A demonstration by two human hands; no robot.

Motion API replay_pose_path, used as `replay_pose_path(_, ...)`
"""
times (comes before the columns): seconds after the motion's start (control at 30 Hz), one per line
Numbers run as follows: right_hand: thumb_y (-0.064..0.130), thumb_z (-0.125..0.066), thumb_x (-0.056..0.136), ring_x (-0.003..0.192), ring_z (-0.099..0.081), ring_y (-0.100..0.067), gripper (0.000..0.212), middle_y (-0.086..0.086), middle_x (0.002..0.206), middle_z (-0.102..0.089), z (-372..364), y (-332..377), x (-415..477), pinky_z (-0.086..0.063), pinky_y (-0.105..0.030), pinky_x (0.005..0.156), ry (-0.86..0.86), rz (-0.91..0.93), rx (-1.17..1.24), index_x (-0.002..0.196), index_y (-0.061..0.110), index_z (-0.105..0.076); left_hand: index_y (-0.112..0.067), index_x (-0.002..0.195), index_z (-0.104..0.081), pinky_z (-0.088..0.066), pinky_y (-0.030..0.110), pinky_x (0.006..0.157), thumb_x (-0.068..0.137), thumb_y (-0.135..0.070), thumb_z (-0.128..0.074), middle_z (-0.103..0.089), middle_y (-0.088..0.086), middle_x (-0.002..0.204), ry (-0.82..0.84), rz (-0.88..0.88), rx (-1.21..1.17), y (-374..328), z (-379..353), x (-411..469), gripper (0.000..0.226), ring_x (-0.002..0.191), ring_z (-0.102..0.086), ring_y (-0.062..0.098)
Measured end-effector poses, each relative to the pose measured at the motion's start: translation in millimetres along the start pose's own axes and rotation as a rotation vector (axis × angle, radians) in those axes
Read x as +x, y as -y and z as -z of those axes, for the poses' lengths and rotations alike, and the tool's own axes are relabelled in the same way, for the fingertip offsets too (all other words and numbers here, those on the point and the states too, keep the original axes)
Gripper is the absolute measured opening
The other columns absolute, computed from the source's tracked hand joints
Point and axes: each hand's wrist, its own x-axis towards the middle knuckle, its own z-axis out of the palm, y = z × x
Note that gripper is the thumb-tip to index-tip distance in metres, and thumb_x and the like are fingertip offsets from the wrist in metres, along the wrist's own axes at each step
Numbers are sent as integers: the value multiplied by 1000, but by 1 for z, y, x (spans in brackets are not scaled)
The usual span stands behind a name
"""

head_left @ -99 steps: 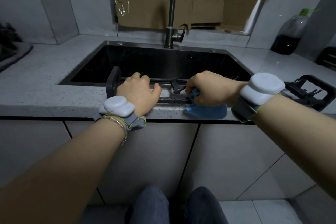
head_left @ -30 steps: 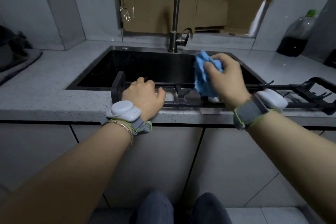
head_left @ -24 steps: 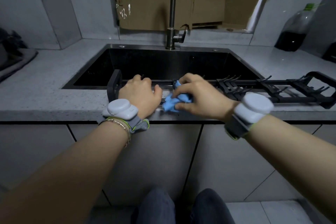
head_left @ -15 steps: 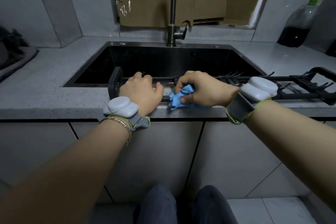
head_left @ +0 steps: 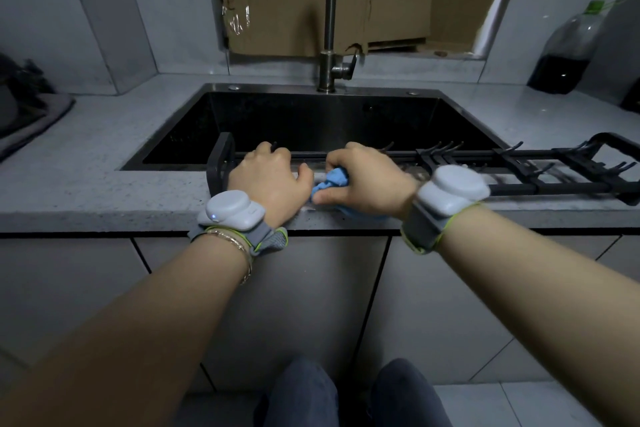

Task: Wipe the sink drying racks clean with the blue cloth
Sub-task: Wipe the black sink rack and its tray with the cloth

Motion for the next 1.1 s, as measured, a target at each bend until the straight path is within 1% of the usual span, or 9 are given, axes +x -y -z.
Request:
replay_pose_path(0.17, 37, -68, 80, 80, -48, -19, 23, 8, 78, -34, -1, -3, 1, -35, -28, 70, 24, 43, 22, 79, 22, -49, -8, 99, -57, -31, 34, 70, 94, -32, -41, -55, 11, 115, 4, -2, -11, 2, 1, 1, 29, 107, -51, 34)
replay_pose_path(0.27, 20, -68, 81, 83, -49, -16, 11, 8, 80, -41, 14, -4, 0, -40, -26, 76, 135, 90, 22, 83, 19, -58, -8, 103, -51, -30, 35, 68, 96, -28, -39, -57, 12, 112, 5, 3, -49, 2, 4, 0, 24, 103, -52, 34)
replay_pose_path(0.37, 5, -66, 80, 82, -54, -9, 13, 9, 79, -57, 33, -10, -2, -41, -15, 67, 172, 78, 39, 81, 17, -63, -6, 117, -38, -31, 36, 68, 98, -27, -37, -59, 15, 108, 32, -19, -84, 6, 10, 2, 28, 94, -54, 37)
replay_pose_path(0.47, -2, -63, 78, 81, -58, -11, 21, -4, 82, -66, 45, -25, 0, -48, -23, 73, -124, -88, 287, 76, 19, -63, -5, 126, -31, -33, 36, 66, 99, -28, -37, -59, 15, 97, 95, -51, -64, 9, 21, 16, 36, 78, -49, 32)
replay_pose_path(0.57, 0, -61, 81, 83, -57, -15, 20, -3, 85, -62, 55, -43, 14, -49, -32, 80, -548, -255, 458, 80, 19, -59, -3, 125, -37, -35, 35, 69, 98, -28, -39, -59, 18, 109, 150, -53, -53, 5, 22, 27, 36, 92, -53, 34)
replay_pose_path(0.67, 4, -64, 82, 88, -58, -14, 15, -6, 94, -66, 51, -37, 29, -47, -27, 82, -369, -194, 310, 89, 17, -65, -3, 123, -46, -37, 37, 85, 96, -26, -43, -52, 16, 122, 131, -15, -100, 6, 11, 25, 36, 116, -44, 33)
replay_pose_path(0.8, 23, -68, 82, 95, -59, -24, 16, -11, 96, -67, 28, -23, 48, -40, -28, 76, -11, -62, -156, 92, 10, -70, -5, 126, -51, -38, 36, 92, 93, -28, -48, -52, 14, 125, 93, 56, -189, 10, 7, 23, 39, 120, -43, 30)
replay_pose_path(0.9, 29, -65, 84, 80, -56, -28, 27, -8, 77, -56, 24, -14, 56, -35, -30, 65, 30, -14, -293, 64, 14, -54, -6, 123, -50, -40, 34, 86, 92, -28, -49, -55, 13, 123, 107, 51, -163, 8, 7, 24, 38, 115, -49, 30)
replay_pose_path(1.1, 13, -59, 84, 76, -50, -23, 5, -8, 83, -58, 34, -18, 55, -41, -33, 68, 123, 118, -389, 85, 10, -63, -6, 122, -50, -37, 31, 75, 91, -26, -48, -58, 13, 117, 97, 40, -149, 9, 9, 23, 37, 106, -53, 32)
